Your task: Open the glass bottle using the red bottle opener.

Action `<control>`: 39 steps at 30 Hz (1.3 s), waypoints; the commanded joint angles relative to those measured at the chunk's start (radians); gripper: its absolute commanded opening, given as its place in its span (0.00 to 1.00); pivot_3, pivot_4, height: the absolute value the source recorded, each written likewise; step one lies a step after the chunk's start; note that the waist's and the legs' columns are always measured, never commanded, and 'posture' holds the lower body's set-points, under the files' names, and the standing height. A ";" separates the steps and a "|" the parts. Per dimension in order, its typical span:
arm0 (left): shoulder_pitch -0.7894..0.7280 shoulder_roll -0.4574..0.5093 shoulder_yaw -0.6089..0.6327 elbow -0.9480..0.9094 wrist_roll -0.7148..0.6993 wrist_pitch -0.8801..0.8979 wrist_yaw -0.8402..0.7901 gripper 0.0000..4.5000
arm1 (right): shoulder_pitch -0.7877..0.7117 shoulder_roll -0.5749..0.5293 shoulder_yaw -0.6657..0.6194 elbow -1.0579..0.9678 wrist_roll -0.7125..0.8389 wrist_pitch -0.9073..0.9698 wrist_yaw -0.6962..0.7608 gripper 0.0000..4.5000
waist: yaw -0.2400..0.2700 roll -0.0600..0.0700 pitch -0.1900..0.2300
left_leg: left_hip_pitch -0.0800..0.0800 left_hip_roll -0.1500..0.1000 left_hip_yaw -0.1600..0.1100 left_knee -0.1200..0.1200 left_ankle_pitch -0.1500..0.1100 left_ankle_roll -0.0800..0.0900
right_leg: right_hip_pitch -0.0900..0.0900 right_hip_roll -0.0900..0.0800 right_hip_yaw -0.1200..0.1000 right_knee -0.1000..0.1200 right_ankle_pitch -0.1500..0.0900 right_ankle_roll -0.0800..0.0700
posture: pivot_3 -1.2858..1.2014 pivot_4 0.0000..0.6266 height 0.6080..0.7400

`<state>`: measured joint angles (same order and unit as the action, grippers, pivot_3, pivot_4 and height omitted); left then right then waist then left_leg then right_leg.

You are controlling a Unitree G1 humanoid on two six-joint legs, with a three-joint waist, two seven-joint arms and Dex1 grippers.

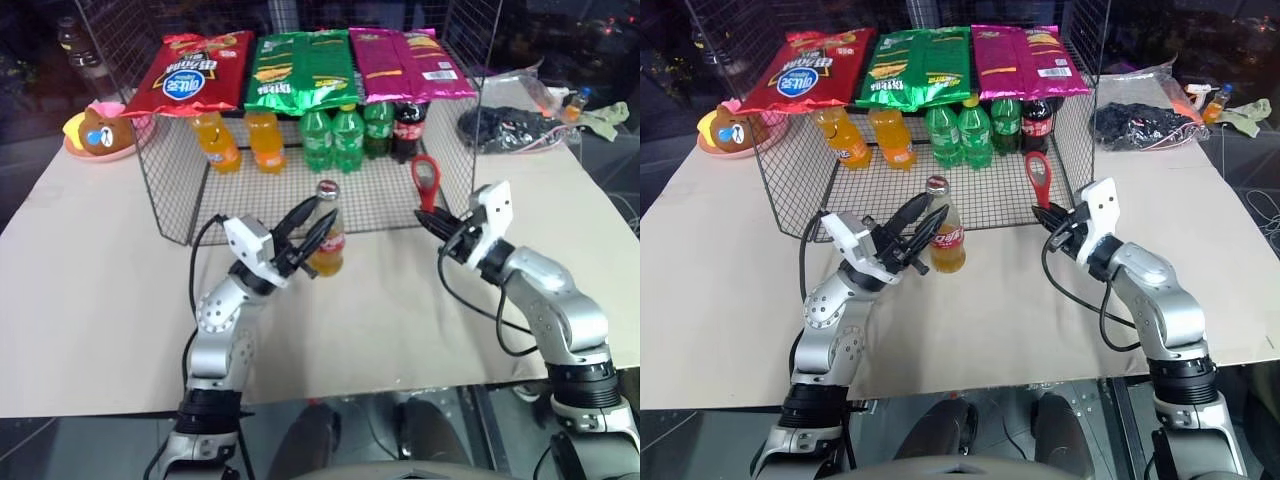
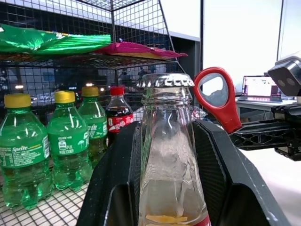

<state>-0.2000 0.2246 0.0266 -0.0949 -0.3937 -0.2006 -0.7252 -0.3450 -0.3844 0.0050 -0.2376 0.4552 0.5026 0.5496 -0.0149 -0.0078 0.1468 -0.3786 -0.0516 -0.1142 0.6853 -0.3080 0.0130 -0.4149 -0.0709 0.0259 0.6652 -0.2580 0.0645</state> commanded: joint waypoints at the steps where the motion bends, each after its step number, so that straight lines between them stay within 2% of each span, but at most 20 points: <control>1: 0.010 0.001 -0.004 0.006 0.003 -0.013 -0.003 0.24 | -0.029 -0.013 0.050 -0.046 -0.045 -0.035 0.028 0.00 | 0.000 0.000 0.000 | 0.000 0.000 0.000 0.000 0.000 0.000 | 0.000 0.000 0.000 0.000 0.000 0.000 | 0.52 0.24 1.00; 4: 0.014 0.000 -0.006 0.010 0.006 -0.018 -0.001 0.24 | -0.049 -0.003 0.126 -0.051 -0.120 -0.080 0.033 0.00 | 0.000 0.000 0.000 | 0.000 0.000 0.000 0.000 0.000 0.000 | 0.000 0.000 0.000 0.000 0.000 0.000 | 0.52 0.24 1.00; 9: 0.017 -0.001 -0.008 0.016 0.004 0.014 0.017 0.24 | -0.120 0.044 0.308 0.037 -0.366 -0.287 -0.014 0.00 | -0.004 0.000 0.000 | 0.001 0.000 0.000 0.000 0.000 0.000 | 0.000 0.000 0.000 0.000 0.000 0.000 | 0.52 0.24 1.00; 12: 0.016 0.005 -0.012 0.017 0.010 0.020 0.016 0.24 | -0.146 0.077 0.343 0.093 -0.433 -0.372 -0.029 0.00 | 0.001 0.000 0.000 | 0.001 0.000 0.000 0.000 0.000 0.000 | 0.000 0.000 -0.001 0.000 0.000 0.000 | 0.52 0.24 1.00; 17: 0.015 0.011 -0.015 0.018 0.017 0.018 0.015 0.24 | -0.192 0.111 0.353 0.177 -0.516 -0.511 -0.054 0.00 | 0.001 0.000 -0.001 | 0.001 -0.001 0.000 0.001 0.000 0.000 | 0.001 0.000 0.000 0.000 0.000 0.000 | 0.52 0.24 1.00; 29: 0.010 0.017 -0.019 0.025 0.019 0.022 0.017 0.24 | -0.195 0.079 0.360 0.304 -0.703 -0.805 -0.116 0.00 | 0.000 0.001 -0.001 | 0.002 0.000 0.000 0.000 0.001 -0.001 | 0.001 0.000 0.000 0.000 0.000 0.000 | 0.52 0.24 1.00; 39: 0.012 0.025 -0.023 0.031 0.021 0.023 0.013 0.24 | -0.232 0.019 0.388 0.377 -0.875 -0.915 -0.155 0.00 | 0.000 0.002 -0.003 | 0.004 0.000 0.000 0.000 0.001 -0.001 | 0.003 0.000 0.000 0.000 0.000 0.000 | 0.52 0.24 1.00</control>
<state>-0.1938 0.2415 0.0176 -0.0927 -0.3952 -0.2028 -0.7165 -0.5749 -0.3568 0.3537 0.1363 -0.3785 -0.3745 0.3833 -0.0145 -0.0053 0.1443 -0.3745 -0.0520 -0.1142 0.6851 -0.3075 0.0121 -0.4114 -0.0705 0.0258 0.6652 -0.2578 0.0645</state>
